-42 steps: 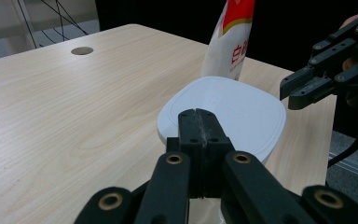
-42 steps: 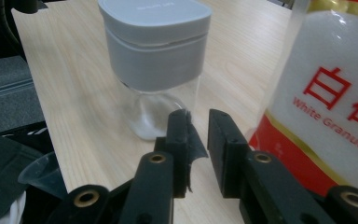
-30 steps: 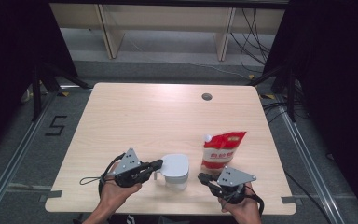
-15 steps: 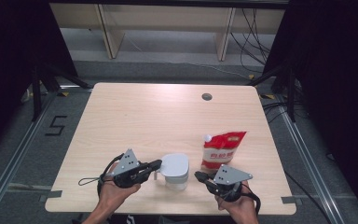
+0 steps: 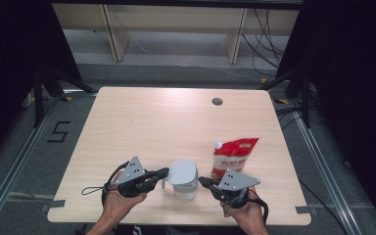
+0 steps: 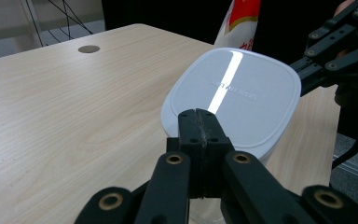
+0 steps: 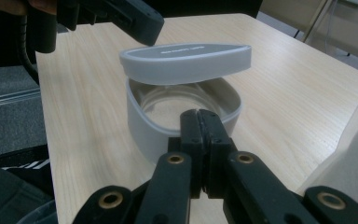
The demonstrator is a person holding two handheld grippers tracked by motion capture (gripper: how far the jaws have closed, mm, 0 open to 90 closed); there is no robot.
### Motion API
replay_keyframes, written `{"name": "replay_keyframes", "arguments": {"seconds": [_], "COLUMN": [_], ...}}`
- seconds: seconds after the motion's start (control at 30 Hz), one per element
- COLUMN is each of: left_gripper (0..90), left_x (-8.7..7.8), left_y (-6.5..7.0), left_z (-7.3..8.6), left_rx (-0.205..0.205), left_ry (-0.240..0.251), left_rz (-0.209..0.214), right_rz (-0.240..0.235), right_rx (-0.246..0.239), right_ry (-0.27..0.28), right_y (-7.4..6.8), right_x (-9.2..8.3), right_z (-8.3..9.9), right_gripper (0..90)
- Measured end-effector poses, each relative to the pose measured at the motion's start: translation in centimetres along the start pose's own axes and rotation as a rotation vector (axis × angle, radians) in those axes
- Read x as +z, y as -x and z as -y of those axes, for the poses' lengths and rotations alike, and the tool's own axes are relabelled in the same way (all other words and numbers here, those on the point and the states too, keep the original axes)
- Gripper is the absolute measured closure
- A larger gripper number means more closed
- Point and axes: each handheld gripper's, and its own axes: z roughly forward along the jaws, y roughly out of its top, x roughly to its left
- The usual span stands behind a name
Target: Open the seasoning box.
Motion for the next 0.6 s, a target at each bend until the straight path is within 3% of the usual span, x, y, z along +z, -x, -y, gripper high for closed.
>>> {"name": "replay_keyframes", "arguments": {"seconds": [0.2, 0.27, 0.37, 0.5, 0.53, 0.6], "left_gripper": [89.3, 85.6, 69.3, 45.9, 42.7, 40.5], "left_x": [0.0, -0.1, -0.5, -1.2, -1.5, -1.9], "left_y": [-0.1, -0.2, -0.4, -1.0, -1.0, -1.3], "left_z": [0.0, 0.0, 0.1, 0.5, 0.6, 1.1], "left_rx": [-0.006, -0.013, -0.041, -0.089, -0.100, -0.102], "left_ry": [-0.001, 0.002, 0.018, 0.009, 0.002, 0.006], "left_rz": [0.002, 0.001, 0.003, -0.027, -0.047, -0.047], "right_rz": [-0.010, -0.012, -0.010, -0.007, -0.008, -0.005], "right_rx": [-0.009, -0.014, -0.009, -0.024, -0.016, -0.020], "right_ry": [-0.008, -0.004, 0.004, 0.011, 0.015, 0.016], "right_y": [-0.1, -0.1, -0.2, -0.1, -0.2, -0.3], "right_x": [0.4, 0.4, 0.5, 0.6, 0.6, 0.6], "right_z": [-0.5, -0.7, -0.8, -1.1, -1.2, -1.4], "right_gripper": [90.0, 90.0, 90.0, 90.0, 90.0, 90.0]}}
